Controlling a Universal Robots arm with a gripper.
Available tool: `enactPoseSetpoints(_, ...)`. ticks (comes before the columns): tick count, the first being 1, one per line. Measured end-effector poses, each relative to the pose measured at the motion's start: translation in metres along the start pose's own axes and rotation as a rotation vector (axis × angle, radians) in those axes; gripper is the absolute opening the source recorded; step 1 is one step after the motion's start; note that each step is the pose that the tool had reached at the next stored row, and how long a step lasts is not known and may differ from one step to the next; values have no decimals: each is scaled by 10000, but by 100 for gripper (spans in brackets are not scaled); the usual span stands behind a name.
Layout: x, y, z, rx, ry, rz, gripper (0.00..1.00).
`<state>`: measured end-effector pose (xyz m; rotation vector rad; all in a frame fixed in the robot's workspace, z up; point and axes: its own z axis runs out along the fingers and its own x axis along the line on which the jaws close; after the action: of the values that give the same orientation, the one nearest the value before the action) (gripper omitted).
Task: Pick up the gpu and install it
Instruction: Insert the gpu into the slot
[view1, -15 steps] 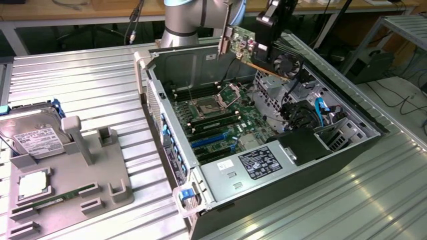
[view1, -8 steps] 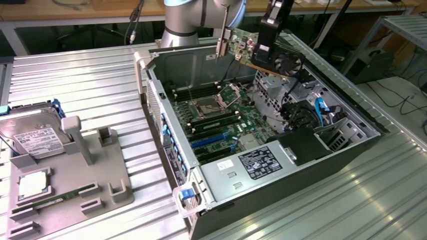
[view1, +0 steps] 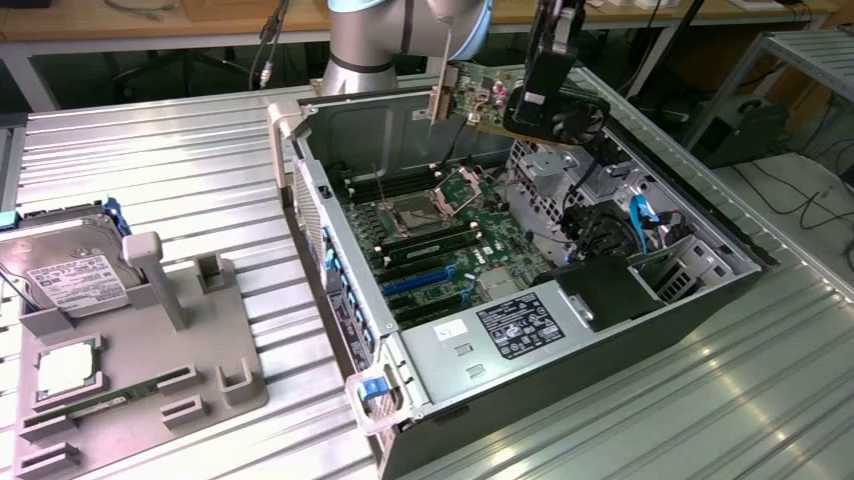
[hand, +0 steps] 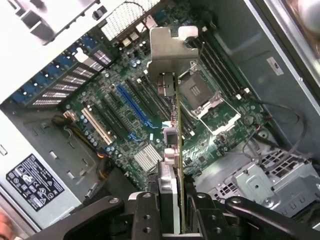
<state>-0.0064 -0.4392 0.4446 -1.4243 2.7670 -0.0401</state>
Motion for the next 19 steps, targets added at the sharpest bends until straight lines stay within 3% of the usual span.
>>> enactPoseSetpoints(17,0,2,40,-47,-121,-3294,29)
enactPoseSetpoints(19,1,2,57,-57,-144,-3964,29)
